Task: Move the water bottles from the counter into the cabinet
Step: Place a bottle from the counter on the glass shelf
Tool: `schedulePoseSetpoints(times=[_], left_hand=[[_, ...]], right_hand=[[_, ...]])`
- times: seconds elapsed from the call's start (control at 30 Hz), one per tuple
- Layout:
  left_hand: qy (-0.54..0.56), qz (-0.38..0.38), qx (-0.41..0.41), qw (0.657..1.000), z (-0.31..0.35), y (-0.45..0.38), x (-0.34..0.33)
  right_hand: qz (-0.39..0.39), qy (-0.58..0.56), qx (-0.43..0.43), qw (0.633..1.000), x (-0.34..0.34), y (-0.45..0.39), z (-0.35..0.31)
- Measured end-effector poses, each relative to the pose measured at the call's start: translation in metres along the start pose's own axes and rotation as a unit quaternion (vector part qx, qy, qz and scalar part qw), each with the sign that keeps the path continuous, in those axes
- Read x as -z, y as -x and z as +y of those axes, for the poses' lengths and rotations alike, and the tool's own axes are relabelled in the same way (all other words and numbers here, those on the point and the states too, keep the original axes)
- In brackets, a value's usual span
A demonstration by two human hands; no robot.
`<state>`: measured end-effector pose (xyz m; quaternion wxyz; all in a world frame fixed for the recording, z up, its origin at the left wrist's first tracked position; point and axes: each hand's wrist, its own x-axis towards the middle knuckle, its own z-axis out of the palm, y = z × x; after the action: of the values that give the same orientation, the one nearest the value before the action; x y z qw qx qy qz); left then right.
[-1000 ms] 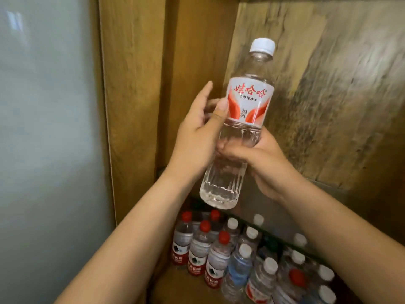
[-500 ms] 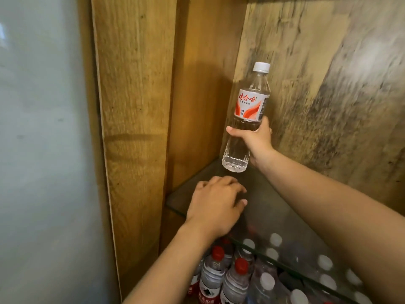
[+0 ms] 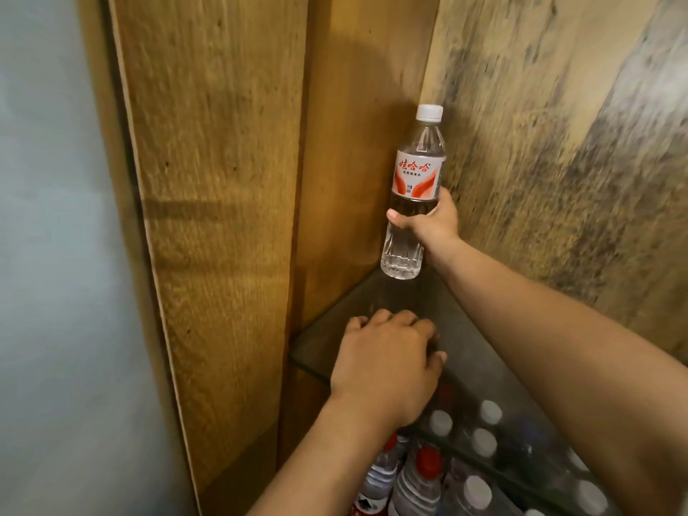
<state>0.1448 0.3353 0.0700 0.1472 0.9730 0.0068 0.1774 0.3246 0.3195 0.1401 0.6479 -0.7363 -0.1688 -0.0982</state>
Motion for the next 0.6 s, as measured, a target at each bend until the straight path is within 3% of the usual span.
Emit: schedulePoseSetpoints(times=[0.5, 0.6], left_hand=[[-0.008, -0.017, 0.003, 1.0, 0.002, 0.001, 0.002], [-0.008, -0.017, 0.005, 1.0, 0.003, 0.001, 0.003]], right_hand=[[0.096, 0.06, 0.0, 0.994, -0.013, -0.003, 0.003], [0.081, 0.073, -0.016, 0.994, -0.013, -0.005, 0.004]])
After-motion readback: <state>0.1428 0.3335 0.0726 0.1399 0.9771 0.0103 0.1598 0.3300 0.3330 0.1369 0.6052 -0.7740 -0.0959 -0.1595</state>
